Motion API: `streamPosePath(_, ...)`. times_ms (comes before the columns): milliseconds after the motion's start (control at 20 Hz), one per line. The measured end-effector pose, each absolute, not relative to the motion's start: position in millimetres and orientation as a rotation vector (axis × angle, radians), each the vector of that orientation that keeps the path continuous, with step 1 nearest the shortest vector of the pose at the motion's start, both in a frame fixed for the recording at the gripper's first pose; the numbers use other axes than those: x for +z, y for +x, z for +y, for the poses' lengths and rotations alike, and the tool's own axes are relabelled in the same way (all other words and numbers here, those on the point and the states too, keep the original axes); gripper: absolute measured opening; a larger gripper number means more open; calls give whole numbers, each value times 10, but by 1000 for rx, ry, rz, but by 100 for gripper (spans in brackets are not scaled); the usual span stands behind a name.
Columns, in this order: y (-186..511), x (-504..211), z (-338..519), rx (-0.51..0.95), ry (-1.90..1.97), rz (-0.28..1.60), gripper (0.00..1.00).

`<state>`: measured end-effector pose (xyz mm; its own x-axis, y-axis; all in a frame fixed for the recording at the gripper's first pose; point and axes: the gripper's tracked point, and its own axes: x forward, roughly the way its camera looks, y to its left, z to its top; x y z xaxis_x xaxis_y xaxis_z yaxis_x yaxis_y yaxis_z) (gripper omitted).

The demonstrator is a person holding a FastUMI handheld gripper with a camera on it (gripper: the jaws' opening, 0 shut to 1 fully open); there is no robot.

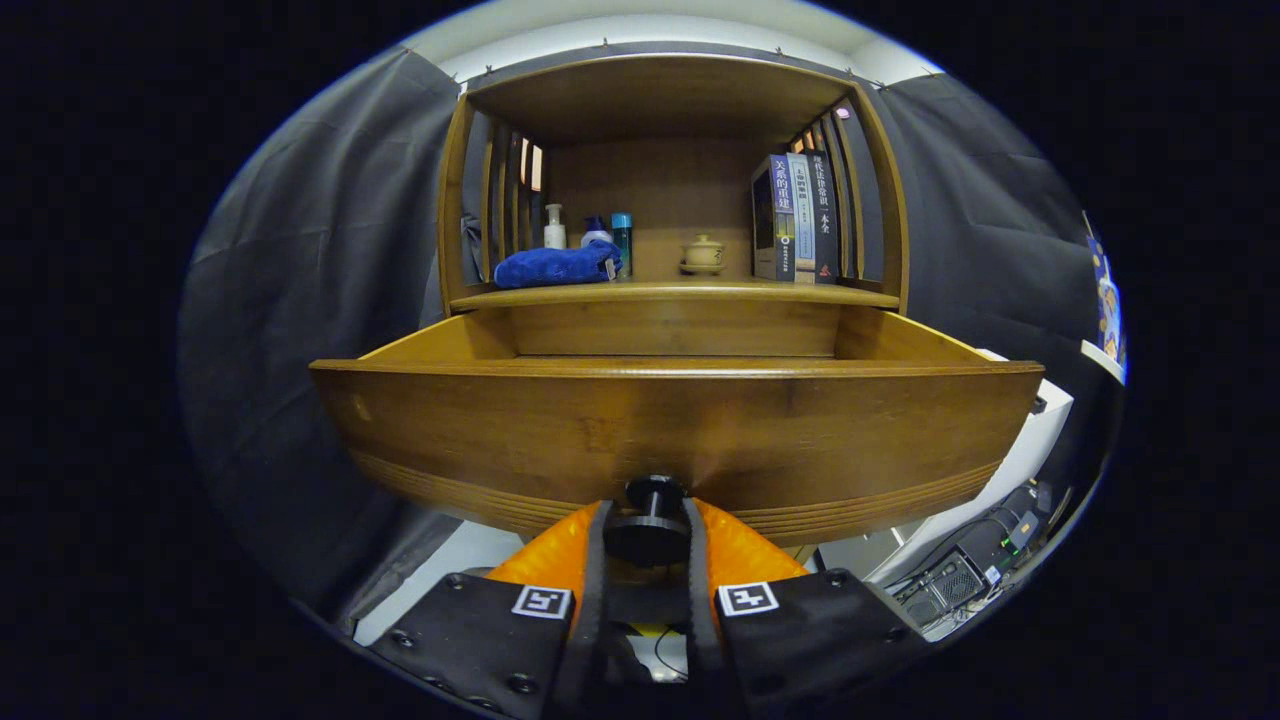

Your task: Pull open the drawer, take out the items inside it, and place them on the countertop above the cabinet.

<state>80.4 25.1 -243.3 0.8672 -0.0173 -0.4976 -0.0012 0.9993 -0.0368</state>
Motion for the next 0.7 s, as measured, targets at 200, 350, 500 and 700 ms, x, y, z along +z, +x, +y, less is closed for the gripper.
streamPosePath(200,790,-2436,262,-7,-54,514,40)
streamPosePath(350,819,-2469,277,2,-74,504,48)
streamPosePath(500,743,-2617,354,33,-113,537,67)
streamPosePath(700,730,-1983,499,89,-106,379,100)
